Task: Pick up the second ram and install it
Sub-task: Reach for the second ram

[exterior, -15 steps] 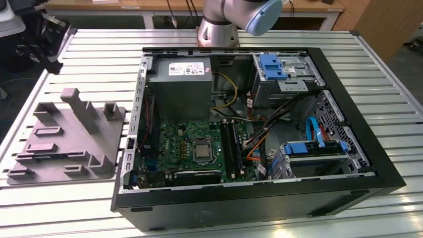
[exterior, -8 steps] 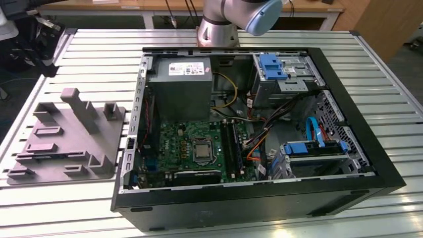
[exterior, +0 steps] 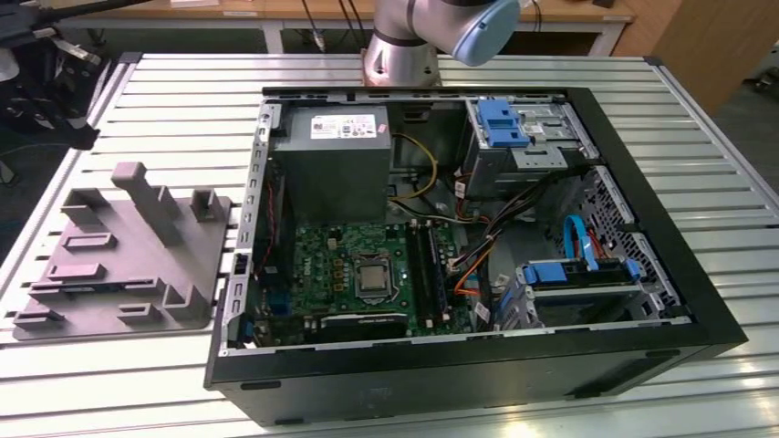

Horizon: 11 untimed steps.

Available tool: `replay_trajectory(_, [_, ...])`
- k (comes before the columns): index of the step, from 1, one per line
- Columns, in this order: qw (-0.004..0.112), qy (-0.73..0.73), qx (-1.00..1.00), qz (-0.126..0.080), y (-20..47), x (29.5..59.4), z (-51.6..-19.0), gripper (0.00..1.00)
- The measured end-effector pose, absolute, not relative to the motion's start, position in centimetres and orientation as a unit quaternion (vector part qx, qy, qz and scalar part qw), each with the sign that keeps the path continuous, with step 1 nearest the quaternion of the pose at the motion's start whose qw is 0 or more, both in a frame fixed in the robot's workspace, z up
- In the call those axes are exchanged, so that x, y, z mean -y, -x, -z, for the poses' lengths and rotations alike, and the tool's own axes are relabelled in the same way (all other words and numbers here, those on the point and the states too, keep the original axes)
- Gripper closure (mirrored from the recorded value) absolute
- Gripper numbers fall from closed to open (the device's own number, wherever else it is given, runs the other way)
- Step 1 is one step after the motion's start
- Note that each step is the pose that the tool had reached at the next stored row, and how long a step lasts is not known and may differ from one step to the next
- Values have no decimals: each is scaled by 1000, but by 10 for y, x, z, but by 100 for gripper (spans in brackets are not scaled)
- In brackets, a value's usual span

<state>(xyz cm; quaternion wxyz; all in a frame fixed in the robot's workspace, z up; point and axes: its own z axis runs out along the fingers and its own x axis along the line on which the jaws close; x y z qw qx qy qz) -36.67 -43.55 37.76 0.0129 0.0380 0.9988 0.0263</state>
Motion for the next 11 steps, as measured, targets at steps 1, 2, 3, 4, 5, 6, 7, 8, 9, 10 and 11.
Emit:
replay_trajectory(1, [13, -38, -999, -26, 368, 436, -377, 90])
replay_trajectory(2, [13, -38, -999, -26, 369, 437, -377, 90])
replay_trajectory(3, [13, -38, -999, -26, 370, 438, -377, 90])
replay_trajectory(4, [13, -38, -999, -26, 371, 439, -377, 90])
replay_trajectory(5, [13, -38, -999, -26, 372, 439, -376, 90])
replay_trajectory(6, [13, -38, -999, -26, 373, 440, -376, 90])
replay_trajectory(7, [13, -38, -999, -26, 373, 441, -376, 90])
replay_trajectory(8, [13, -38, -999, -26, 374, 441, -376, 90])
replay_trajectory(9, [13, -38, -999, -26, 375, 442, -375, 90])
replay_trajectory(10, [13, -38, -999, -26, 376, 443, -375, 90])
replay_trajectory(11, [13, -38, -999, -26, 377, 444, -375, 90])
